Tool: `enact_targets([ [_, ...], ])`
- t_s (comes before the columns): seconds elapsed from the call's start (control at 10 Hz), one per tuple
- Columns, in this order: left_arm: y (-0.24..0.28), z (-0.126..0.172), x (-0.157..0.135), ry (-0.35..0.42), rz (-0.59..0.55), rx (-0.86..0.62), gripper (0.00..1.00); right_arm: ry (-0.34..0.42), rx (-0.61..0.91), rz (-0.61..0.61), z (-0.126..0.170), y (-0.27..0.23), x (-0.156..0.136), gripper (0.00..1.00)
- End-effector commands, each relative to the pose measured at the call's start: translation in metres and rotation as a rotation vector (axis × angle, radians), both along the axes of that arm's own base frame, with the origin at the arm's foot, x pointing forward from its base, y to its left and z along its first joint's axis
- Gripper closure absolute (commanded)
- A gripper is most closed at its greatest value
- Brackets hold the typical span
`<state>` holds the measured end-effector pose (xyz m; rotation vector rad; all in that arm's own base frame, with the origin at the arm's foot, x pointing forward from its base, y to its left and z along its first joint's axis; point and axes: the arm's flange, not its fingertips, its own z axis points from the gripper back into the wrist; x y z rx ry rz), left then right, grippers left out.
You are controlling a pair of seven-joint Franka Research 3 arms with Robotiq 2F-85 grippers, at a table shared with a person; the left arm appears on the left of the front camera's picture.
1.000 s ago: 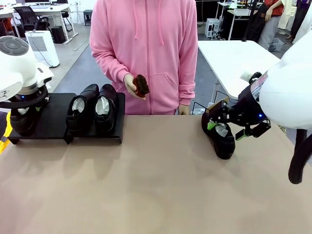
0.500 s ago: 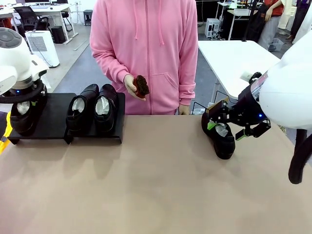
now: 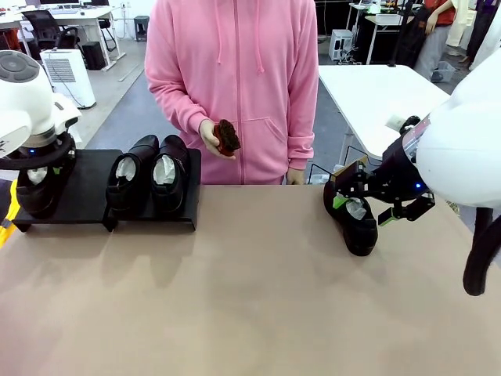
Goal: Organize the shoes by placing them on the stand.
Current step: Pick up one Shoe and place it in the middle of the table.
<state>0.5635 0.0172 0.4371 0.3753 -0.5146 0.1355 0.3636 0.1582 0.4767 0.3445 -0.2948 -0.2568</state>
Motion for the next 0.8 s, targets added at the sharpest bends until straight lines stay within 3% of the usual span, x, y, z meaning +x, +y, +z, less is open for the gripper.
enact_targets([
  [0.0,0.0,0.002,0.002,-0.008,-0.008,0.001,0.56,-0.007,0.013,0.022,0.002,-0.001,0.003,0.0],
  [0.1,0.0,0.0,0.0,0.0,0.0,0.0,0.56,-0.007,0.013,0.022,0.002,-0.001,0.003,0.0],
  [0.2,-0.021,0.014,-0.019,-0.025,-0.068,0.006,0.56,-0.007,0.013,0.022,0.002,-0.001,0.003,0.0],
  [0.7,-0.061,0.081,-0.117,-0.228,-0.17,-0.017,0.56,-0.007,0.013,0.022,0.002,-0.001,0.003,0.0],
])
